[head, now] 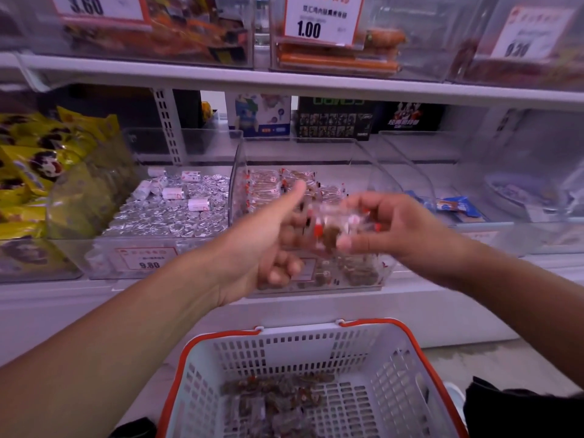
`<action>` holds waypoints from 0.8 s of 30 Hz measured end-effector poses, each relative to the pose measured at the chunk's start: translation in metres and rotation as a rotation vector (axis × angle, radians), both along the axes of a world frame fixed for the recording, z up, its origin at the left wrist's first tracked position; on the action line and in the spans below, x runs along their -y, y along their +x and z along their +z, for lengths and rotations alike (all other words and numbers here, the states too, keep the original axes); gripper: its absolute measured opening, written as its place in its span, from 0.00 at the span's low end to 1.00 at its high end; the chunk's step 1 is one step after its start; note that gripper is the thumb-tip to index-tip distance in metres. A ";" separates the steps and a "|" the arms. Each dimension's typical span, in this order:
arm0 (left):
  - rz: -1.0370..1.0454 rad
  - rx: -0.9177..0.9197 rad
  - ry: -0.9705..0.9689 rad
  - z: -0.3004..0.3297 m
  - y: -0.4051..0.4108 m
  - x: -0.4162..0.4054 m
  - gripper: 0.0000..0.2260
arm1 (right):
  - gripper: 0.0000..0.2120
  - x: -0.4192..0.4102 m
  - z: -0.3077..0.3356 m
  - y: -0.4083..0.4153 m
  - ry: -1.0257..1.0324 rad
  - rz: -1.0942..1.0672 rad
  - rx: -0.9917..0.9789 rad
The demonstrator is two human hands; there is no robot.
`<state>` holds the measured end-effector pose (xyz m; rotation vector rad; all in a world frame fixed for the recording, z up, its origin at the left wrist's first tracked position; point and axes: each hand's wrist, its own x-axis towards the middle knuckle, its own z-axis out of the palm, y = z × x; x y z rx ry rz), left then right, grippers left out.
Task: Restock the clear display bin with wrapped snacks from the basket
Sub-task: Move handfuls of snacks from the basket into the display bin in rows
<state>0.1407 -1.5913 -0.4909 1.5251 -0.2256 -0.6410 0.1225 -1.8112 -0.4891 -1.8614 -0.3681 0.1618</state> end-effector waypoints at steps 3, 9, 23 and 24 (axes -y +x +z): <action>0.474 0.485 0.139 -0.001 0.014 -0.014 0.11 | 0.21 0.005 0.018 0.031 -0.030 -0.215 0.022; 0.207 1.249 0.745 -0.010 0.032 -0.039 0.02 | 0.17 -0.008 0.016 0.097 -0.573 -0.336 -0.066; 0.128 1.353 0.905 -0.013 0.032 -0.041 0.09 | 0.26 -0.024 -0.028 0.153 -0.397 -0.421 -0.099; 0.128 1.350 0.903 -0.013 0.032 -0.041 0.09 | 0.27 -0.025 -0.030 0.154 -0.361 -0.425 -0.101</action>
